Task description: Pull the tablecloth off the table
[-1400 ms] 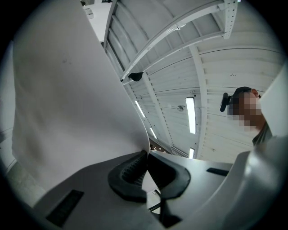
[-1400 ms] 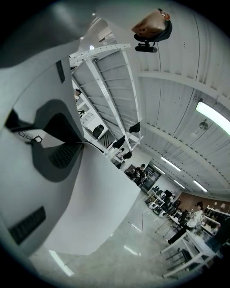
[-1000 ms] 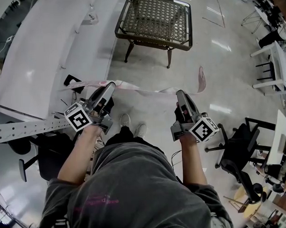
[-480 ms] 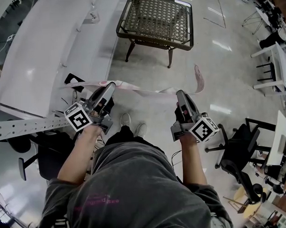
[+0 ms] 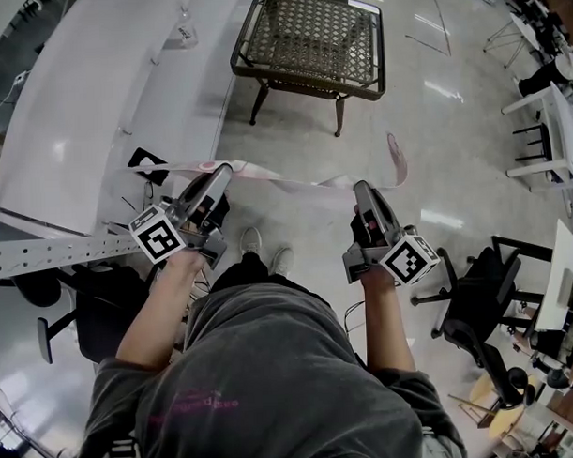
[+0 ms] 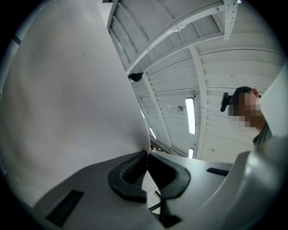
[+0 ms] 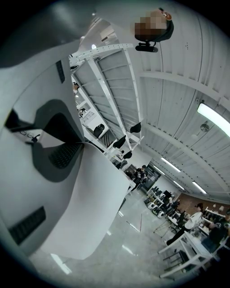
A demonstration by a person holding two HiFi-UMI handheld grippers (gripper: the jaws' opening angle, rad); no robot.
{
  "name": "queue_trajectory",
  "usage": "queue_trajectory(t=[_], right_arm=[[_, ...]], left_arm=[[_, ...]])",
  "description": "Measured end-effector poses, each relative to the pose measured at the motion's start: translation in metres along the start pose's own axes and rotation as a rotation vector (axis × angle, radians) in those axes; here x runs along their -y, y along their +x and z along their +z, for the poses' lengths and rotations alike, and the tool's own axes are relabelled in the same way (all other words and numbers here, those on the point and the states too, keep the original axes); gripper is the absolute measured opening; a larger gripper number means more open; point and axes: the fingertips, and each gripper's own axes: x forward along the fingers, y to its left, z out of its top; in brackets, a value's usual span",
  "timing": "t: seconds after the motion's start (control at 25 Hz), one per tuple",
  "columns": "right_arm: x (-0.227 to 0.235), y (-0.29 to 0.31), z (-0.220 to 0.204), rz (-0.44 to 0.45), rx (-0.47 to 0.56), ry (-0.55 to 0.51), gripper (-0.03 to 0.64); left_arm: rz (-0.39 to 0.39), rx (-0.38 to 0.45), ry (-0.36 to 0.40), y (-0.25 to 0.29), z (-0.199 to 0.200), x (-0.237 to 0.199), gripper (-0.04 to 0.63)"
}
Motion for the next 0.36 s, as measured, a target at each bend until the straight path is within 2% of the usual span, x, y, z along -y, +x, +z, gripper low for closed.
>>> queue_trajectory(t=[0.36], right_arm=[[0.0024,-0.0068,-0.0007,0.004,0.003,-0.002,0.005]], left_arm=[[-0.007,0.005,0.002,0.0005,-0.0066,0.0043,0.002]])
